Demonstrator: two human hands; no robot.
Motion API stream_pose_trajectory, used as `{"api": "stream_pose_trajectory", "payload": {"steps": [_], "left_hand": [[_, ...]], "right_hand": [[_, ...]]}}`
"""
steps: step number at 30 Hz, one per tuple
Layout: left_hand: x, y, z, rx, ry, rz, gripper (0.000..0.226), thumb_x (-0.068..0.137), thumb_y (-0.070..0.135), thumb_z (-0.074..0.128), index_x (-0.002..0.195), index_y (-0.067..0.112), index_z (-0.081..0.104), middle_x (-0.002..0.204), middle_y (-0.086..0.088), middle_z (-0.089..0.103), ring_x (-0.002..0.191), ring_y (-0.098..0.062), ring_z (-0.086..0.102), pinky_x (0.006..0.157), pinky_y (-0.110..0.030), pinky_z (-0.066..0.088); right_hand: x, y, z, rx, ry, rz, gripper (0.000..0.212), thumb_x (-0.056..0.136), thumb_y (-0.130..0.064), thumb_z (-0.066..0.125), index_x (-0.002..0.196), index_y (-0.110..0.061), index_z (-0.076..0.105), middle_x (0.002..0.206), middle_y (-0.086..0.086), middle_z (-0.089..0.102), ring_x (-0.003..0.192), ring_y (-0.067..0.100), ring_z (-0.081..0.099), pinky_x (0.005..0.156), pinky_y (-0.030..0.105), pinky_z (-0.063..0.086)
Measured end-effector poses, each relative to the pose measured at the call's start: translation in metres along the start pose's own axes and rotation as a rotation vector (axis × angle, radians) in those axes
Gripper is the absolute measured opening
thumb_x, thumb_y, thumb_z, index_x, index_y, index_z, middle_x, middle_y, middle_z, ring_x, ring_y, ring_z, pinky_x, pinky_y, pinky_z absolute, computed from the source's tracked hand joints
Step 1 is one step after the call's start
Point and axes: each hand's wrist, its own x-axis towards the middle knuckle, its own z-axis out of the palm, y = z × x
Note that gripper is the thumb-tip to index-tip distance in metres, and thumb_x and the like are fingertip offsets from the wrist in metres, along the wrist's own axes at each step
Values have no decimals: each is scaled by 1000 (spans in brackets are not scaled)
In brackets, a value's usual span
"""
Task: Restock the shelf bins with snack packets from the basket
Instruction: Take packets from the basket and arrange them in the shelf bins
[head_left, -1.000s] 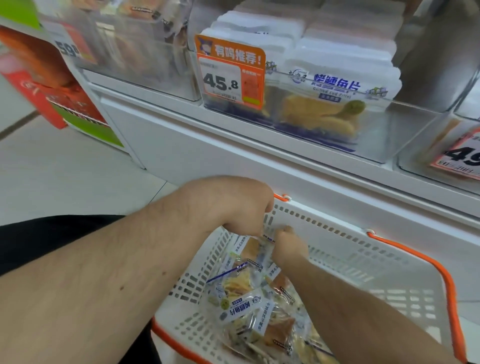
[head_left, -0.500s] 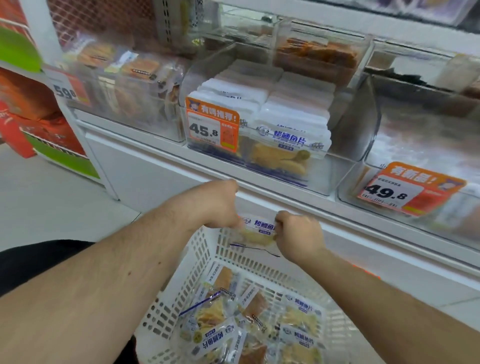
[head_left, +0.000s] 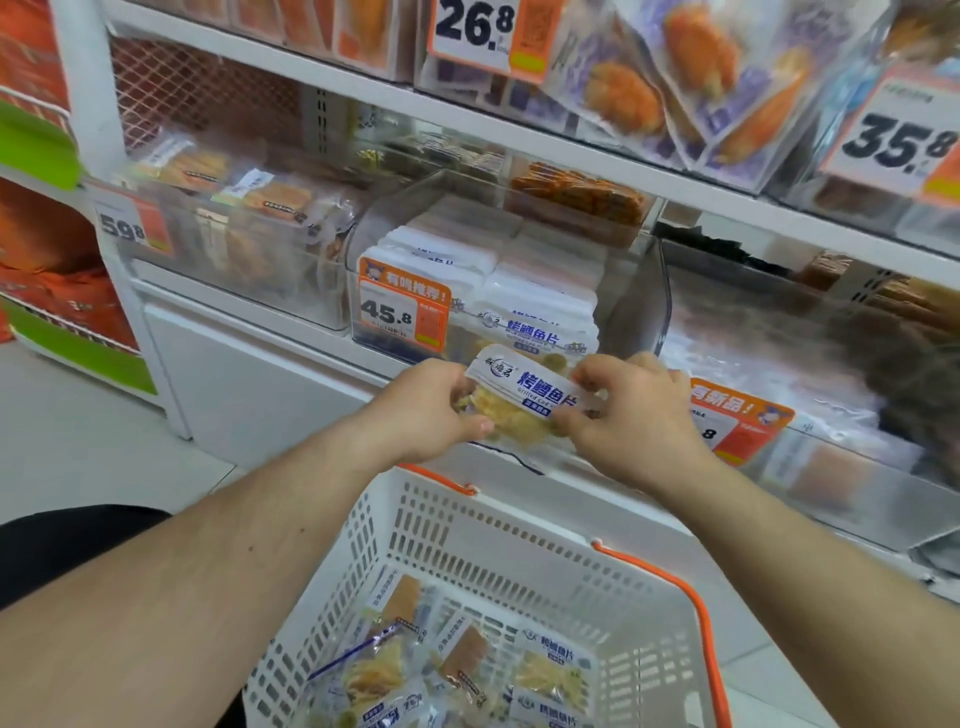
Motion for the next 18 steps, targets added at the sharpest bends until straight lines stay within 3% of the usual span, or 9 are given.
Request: {"api": "stream_pose_trajectory", "payload": {"steps": [3,6,8,11,14,18], "left_hand": [[3,7,1,-45,72,60,34,83,21,78,115,18,70,111,8,72,104,-12,67,100,-42,50],[8,13,-1,-149,232,59,29,82,22,79,109,20,68,103,8,70,98,-10,65,98,-34,50],[10,13,-6,-245,325,23,26,82,24,79,103,28,65,96,11,68,94,-12,66,94,-36,52],[10,14,-11,-305,356,-24,32,84,24,77,111,24,61,96,15,64,93,-9,64,82,-26,49],[10,14,-11,-310,349,-20,32,85,22,76,112,24,59,97,13,64,90,-6,62,74,-21,46],[8,13,-12,-279,332,-28,31,84,23,77,109,25,58,100,10,67,92,-7,63,78,-23,49]], "right_hand": [[6,-6,-15,118,-65,-8,23,84,-40,73,99,-27,62,87,-13,57,90,16,52,80,31,41],[15,-9,-25,119,-23,6,20,88,-31,72,81,-18,58,72,-9,54,73,20,53,58,28,35],[23,-9,-40,103,106,24,20,89,-29,71,81,-18,56,75,-4,57,78,25,55,63,31,37],[38,-12,-63,105,222,21,13,89,-28,70,88,-20,59,87,3,66,88,31,60,79,38,49],[51,-17,-69,20,208,-11,15,90,-28,68,85,-25,54,87,1,64,92,35,61,88,48,49],[63,-23,-62,-130,132,-50,18,92,-25,62,79,-22,50,75,-4,55,84,31,59,90,45,45]]}}
